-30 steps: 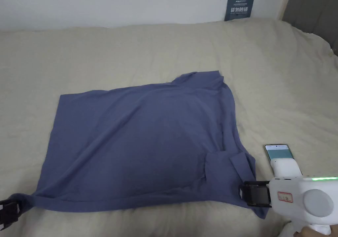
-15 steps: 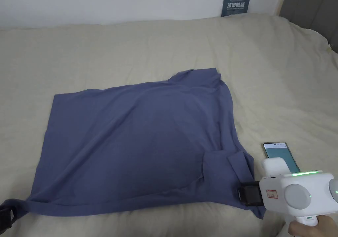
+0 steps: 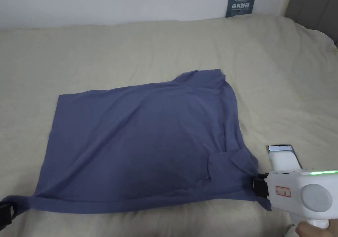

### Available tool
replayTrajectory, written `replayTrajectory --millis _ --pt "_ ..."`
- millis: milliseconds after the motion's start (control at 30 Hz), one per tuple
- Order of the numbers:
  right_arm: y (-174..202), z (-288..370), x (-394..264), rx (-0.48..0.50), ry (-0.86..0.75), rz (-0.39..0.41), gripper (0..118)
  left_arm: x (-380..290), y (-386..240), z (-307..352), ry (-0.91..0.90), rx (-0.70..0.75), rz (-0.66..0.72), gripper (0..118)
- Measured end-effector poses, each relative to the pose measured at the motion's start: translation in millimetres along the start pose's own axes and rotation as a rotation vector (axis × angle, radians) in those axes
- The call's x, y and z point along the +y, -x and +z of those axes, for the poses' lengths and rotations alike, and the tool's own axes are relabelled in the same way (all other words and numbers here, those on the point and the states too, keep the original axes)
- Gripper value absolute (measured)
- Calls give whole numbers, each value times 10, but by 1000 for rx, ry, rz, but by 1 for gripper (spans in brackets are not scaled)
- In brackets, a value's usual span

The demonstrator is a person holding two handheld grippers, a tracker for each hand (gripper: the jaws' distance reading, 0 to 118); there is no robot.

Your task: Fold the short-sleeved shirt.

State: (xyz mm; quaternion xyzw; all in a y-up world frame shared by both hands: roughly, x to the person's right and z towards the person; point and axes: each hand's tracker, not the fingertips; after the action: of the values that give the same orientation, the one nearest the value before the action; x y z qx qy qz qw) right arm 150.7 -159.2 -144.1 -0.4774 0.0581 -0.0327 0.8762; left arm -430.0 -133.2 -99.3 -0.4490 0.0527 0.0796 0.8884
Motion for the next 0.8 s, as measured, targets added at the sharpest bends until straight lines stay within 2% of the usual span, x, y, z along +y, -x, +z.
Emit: replayTrajectory --millis 167,300,533,733,767,800 --pt "97 230 300 22 -51 17 11 199 4 87 -47 -7 13 1" --pt "97 231 718 41 -100 -2 11 494 14 6 -67 1 8 1" --pt "114 -273 1434 28 -60 -2 11 977 -58 -489 -39 14 -22 1" --pt "175 -787 1712 1 28 23 11 1146 -70 -989 33 25 -20 1" --pt "178 -826 1731 5 33 27 12 1152 -69 -1036 37 29 -20 1" --pt "162 -862 1749 2 35 21 17 1133 -74 -1055 34 32 -24 2"
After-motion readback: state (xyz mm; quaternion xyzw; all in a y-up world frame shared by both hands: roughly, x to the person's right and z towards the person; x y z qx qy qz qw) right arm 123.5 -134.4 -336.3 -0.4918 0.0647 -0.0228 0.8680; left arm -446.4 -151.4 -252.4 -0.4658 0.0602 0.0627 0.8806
